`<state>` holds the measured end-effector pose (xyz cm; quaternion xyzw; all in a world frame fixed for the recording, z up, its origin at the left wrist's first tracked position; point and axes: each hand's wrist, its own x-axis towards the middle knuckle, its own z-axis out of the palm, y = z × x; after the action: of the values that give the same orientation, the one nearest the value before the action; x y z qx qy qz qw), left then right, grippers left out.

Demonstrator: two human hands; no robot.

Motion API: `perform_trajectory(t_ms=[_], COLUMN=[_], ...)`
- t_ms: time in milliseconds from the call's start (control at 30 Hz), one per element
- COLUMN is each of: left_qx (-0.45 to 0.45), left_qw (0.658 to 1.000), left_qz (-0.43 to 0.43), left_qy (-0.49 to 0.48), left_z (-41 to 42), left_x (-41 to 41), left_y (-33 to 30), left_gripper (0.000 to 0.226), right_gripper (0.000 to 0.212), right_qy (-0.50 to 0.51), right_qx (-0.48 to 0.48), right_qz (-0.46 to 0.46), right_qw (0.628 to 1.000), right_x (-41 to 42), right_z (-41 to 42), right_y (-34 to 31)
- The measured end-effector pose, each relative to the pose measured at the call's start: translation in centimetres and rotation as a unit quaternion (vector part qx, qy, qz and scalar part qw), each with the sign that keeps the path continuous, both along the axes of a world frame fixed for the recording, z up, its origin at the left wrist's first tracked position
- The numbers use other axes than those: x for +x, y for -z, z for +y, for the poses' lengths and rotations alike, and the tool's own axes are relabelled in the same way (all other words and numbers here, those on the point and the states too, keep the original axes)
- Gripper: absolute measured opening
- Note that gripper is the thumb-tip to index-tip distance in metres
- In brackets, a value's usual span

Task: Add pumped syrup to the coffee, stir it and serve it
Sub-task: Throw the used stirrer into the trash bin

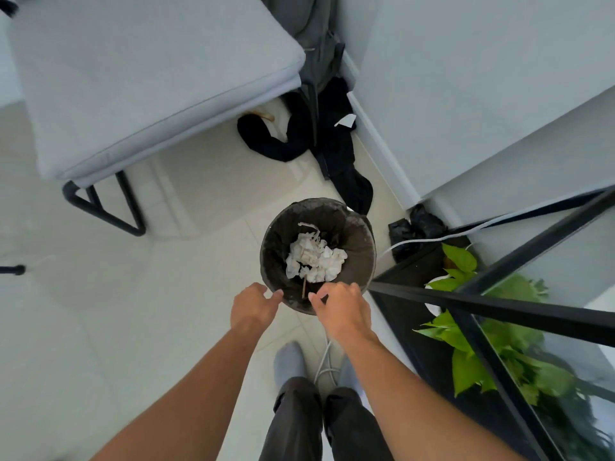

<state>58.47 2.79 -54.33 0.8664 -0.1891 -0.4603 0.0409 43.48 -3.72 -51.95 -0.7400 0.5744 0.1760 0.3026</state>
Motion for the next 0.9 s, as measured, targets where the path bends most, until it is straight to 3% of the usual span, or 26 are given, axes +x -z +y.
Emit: perform_trajectory(t_ms=[400,600,900], left_qx=[-0.123,-0.215,-0.325], left_qw=[0.98,0.947,0.879], left_qz=[-0.065,-0.14,-0.218], left_qy=[0.139,0.191,0.273], left_z=[-8.1,-12.7,-17.3], left_x=[4.2,5.7,3.6], left_y=[-25.1,-40.4,-59.8], left_gripper=[0.048,0.038,0.045], right_gripper=[0.044,0.046,0.043], right_qy=[-0.006,-0.01,0.058], right_qx=[-0.116,-0.194,-0.331], right_qz=[-0.069,-0.104,-0.183], right_qw=[0.991,0.975,0.924], right_x=[3.8,5.1,1.5], right_z=[-6.9,-10.9,-13.4], right_y=[-23.1,-38.0,-58.1])
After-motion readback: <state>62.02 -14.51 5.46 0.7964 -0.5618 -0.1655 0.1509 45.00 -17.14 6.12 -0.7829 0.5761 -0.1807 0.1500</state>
